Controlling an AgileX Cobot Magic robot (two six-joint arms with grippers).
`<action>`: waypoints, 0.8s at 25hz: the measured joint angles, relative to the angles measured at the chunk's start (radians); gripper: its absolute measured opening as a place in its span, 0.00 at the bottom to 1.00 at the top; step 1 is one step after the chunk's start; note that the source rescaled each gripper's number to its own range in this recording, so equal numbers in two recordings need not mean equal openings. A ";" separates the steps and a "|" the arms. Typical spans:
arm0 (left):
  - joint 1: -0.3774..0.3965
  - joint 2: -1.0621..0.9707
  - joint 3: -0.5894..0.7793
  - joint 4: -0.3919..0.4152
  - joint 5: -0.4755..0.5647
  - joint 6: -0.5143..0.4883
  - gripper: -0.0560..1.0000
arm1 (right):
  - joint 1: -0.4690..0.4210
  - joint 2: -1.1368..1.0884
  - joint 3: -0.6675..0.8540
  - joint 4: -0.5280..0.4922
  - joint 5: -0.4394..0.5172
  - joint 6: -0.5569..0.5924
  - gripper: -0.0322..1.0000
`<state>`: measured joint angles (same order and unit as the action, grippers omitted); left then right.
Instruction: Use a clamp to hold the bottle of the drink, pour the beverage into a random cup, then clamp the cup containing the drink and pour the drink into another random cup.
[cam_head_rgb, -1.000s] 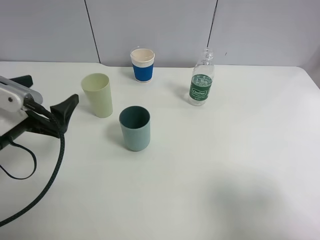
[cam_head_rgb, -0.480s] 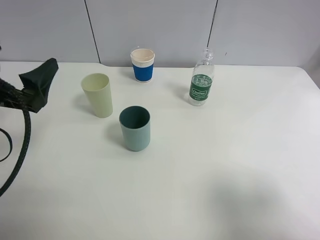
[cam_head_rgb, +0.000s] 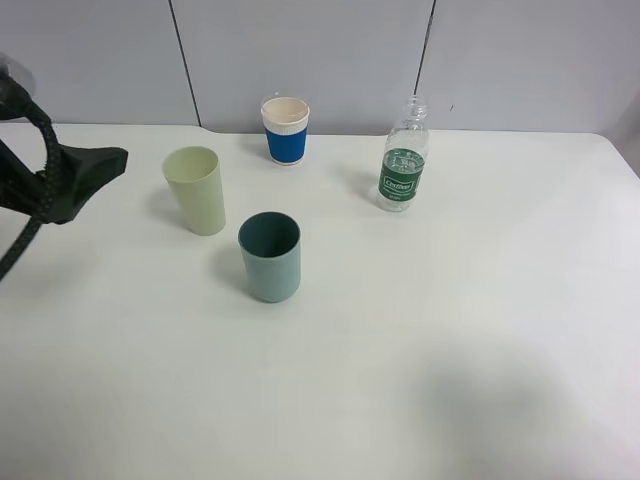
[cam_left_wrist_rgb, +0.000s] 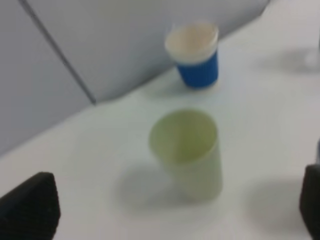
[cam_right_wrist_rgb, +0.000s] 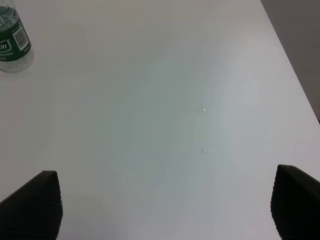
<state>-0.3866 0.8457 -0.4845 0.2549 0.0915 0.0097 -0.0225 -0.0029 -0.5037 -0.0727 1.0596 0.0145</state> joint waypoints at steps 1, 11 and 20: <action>0.000 -0.019 -0.017 0.062 0.061 -0.060 0.92 | 0.000 0.000 0.000 0.000 0.000 0.000 0.67; 0.003 -0.233 -0.118 0.224 0.552 -0.312 0.91 | 0.000 0.000 0.000 0.000 0.000 0.000 0.67; 0.003 -0.443 -0.139 0.230 0.812 -0.391 0.91 | 0.000 0.000 0.000 0.000 0.000 0.000 0.67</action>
<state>-0.3833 0.4031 -0.6238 0.4846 0.9039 -0.3816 -0.0225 -0.0029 -0.5037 -0.0727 1.0596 0.0145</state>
